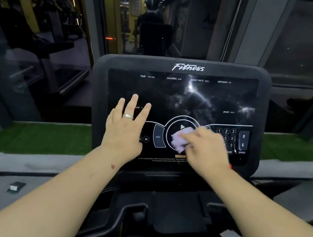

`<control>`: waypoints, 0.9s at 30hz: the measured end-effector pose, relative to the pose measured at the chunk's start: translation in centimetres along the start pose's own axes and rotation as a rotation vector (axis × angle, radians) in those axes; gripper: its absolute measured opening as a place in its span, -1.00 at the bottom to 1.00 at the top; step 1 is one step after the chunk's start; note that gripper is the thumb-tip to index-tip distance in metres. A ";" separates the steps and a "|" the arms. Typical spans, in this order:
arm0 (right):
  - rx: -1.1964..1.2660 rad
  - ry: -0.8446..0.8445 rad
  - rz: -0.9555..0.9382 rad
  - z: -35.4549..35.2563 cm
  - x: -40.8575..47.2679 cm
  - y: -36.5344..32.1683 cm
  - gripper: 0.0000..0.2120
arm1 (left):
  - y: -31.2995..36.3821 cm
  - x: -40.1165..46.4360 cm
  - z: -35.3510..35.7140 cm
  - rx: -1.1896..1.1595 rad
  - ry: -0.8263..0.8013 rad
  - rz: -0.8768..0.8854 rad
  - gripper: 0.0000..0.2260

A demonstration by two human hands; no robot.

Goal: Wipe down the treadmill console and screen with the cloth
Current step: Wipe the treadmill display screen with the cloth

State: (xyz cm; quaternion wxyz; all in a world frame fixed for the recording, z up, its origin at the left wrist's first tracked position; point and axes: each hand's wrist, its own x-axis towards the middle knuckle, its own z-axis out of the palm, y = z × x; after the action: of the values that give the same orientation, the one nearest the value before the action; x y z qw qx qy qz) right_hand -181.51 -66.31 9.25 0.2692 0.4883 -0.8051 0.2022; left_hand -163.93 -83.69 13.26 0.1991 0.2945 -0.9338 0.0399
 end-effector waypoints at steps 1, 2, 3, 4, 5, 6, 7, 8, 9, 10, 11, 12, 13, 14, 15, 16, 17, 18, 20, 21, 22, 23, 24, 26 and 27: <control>0.035 0.081 0.141 -0.3 0.0 0.7 -0.63 | 0.3 0.1 -0.1 -0.003 -0.003 0.003 -0.04; 0.046 0.132 0.241 -0.4 -0.1 0.2 -0.65 | 0.7 0.4 -0.1 -0.001 0.000 0.009 -0.06; 0.041 0.142 0.279 -0.2 -0.3 -1.4 -0.69 | 1.1 0.7 -0.2 0.009 0.010 0.023 -0.07; 0.044 0.104 0.249 0.0 -0.7 -3.4 -0.73 | 1.5 1.1 -0.2 0.026 0.019 0.042 -0.06; 0.065 0.026 0.129 0.4 -1.2 -5.4 -0.76 | 2.0 1.4 -0.1 0.044 0.018 0.064 -0.05; 0.058 -0.057 -0.035 1.1 -1.9 -6.4 -0.78 | 2.3 1.7 0.1 0.056 0.008 0.082 -0.02; 0.033 -0.126 -0.172 1.6 -2.4 -6.1 -0.78 | 2.5 1.9 0.3 0.060 -0.004 0.092 0.00; 0.019 -0.161 -0.259 1.6 -2.6 -4.6 -0.78 | 2.6 2.0 0.5 0.061 -0.011 0.095 0.03; 0.011 -0.153 -0.277 1.5 -2.7 -2.4 -0.76 | 2.6 2.0 0.7 0.064 -0.012 0.094 0.05; 0.004 -0.124 -0.233 1.2 -2.8 -0.3 -0.72 | 2.5 2.0 0.8 0.066 -0.011 0.092 0.06; 0.016 -0.081 -0.129 0.9 -3.1 1.5 -0.70 | 2.4 2.0 1.0 0.067 -0.009 0.089 0.06; 0.039 -0.044 -0.015 0.6 -3.4 2.2 -0.69 | 2.4 2.0 1.0 0.067 -0.011 0.082 0.06; 0.048 -0.028 0.057 0.9 -3.7 1.9 -0.70 | 2.6 2.0 1.0 0.066 -0.021 0.074 0.06; 0.052 -0.030 0.079 1.4 -3.8 0.6 -0.72 | 2.9 2.1 1.0 0.066 -0.033 0.069 0.06; 0.073 -0.072 0.059 2.2 -3.9 -1.3 -0.75 | 3.2 2.1 1.0 0.065 -0.037 0.064 0.06; 0.107 -0.153 -0.013 3.0 -3.9 -3.3 -0.76 | 3.3 2.1 1.0 0.067 -0.036 0.059 0.06; 0.110 -0.221 -0.120 3.7 -4.0 -4.4 -0.74 | 3.3 2.1 1.0 0.071 -0.035 0.057 0.06; 0.090 -0.251 -0.217 3.7 -3.9 -4.5 -0.70 | 3.2 2.1 1.1 0.077 -0.035 0.058 0.06; 0.051 -0.207 -0.328 2.1 -3.2 -2.2 -0.65 | 2.9 2.1 1.2 0.083 -0.036 0.062 0.07; 0.036 -0.158 -0.336 1.0 -3.0 -0.5 -0.67 | 2.8 2.1 1.3 0.081 -0.036 0.063 0.07; 0.021 -0.079 -0.294 0.0 -2.8 1.2 -0.70 | 2.7 2.1 1.3 0.076 -0.036 0.063 0.07; 0.018 0.019 -0.186 -0.6 -2.6 2.9 -0.71 | 2.7 2.1 1.3 0.070 -0.037 0.058 0.06; 0.028 0.103 -0.020 -0.8 -2.3 4.0 -0.70 | 2.9 2.1 1.3 0.066 -0.042 0.052 0.06; 0.071 0.202 0.333 -0.4 -1.9 3.1 -0.67 | 3.6 2.2 1.4 0.063 -0.053 0.035 0.06; 0.085 0.189 0.401 0.2 -2.0 1.6 -0.68 | 3.9 2.2 1.4 0.064 -0.050 0.021 0.06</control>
State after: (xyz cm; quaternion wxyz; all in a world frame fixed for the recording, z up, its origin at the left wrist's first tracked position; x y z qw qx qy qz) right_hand -182.19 -64.39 7.76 0.2770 0.3084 -0.8481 0.3299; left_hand -168.32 -81.94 12.99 0.1659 0.2918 -0.9398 0.0644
